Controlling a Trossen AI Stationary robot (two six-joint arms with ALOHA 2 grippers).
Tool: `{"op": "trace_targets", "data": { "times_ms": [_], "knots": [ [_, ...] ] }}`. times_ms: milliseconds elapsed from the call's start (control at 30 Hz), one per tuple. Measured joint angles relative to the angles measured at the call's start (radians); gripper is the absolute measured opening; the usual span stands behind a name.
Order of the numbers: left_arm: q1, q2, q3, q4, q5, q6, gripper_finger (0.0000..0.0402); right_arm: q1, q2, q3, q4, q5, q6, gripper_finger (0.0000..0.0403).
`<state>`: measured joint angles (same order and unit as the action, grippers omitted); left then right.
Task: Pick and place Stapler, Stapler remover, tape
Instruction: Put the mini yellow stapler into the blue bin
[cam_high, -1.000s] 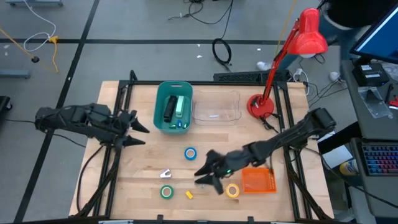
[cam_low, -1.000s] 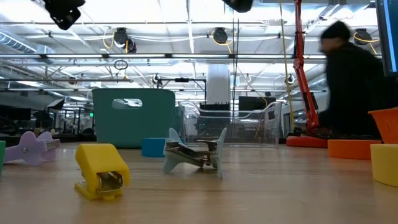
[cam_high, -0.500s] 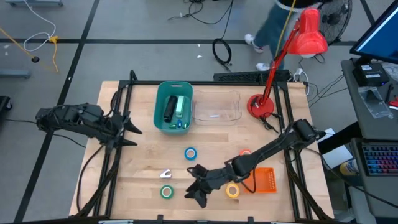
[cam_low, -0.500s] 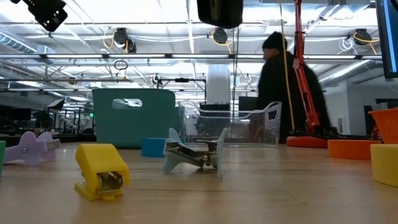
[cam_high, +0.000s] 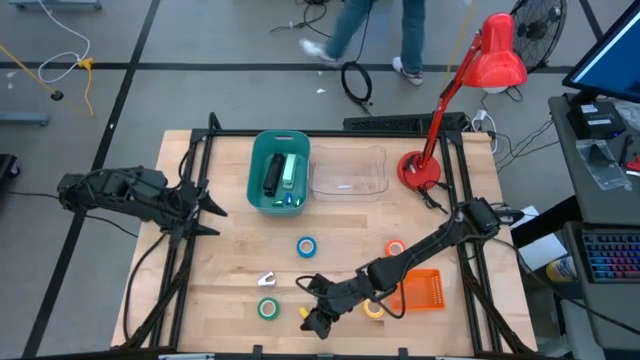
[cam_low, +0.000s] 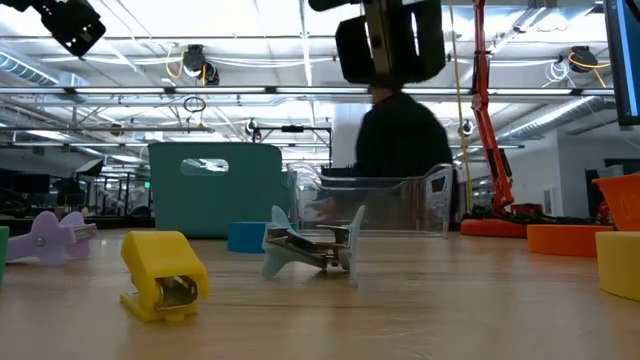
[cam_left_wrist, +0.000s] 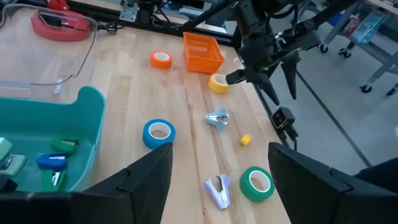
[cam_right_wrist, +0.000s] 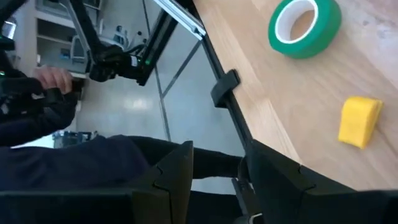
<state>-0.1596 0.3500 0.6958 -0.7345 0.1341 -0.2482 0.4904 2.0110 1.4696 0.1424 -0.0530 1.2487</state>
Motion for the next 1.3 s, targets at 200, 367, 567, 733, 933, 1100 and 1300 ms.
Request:
{"op": "trace_targets", "data": {
  "times_ms": [200, 367, 567, 733, 933, 1100, 1300],
  "knots": [
    [0.0, 0.0, 0.0, -0.004, -0.001, 0.004, 0.0267, -0.015, -0.002, 0.0, 0.033, 0.0, -0.003, 0.0143],
    [0.0, 0.0, 0.0, -0.004, -0.001, 0.003, 0.0267, -0.024, -0.002, 0.0, 0.093, 0.0, -0.004, 0.0144],
    [0.0, 0.0, 0.0, -0.004, -0.001, -0.001, 0.0267, -0.029, -0.002, 0.0, 0.132, 0.028, -0.009, 0.0144],
    [0.0, 0.0, 0.0, -0.003, -0.001, -0.016, 0.0267, -0.033, -0.002, 0.0, 0.102, 0.057, 0.015, 0.0143],
    [0.0, 0.0, 0.001, -0.003, -0.001, -0.016, 0.0267, -0.029, -0.001, 0.046, -0.013, 0.015, -0.007, 0.0123],
    [0.0, 0.0, 0.001, -0.003, -0.001, -0.016, 0.0267, -0.028, -0.003, 0.228, -0.323, -0.001, -0.11, 0.0092],
    [0.0, 0.0, 0.001, -0.003, -0.003, -0.016, 0.0267, -0.033, -0.003, 0.3, -0.497, 0.003, -0.138, 0.006]
  ]
}}
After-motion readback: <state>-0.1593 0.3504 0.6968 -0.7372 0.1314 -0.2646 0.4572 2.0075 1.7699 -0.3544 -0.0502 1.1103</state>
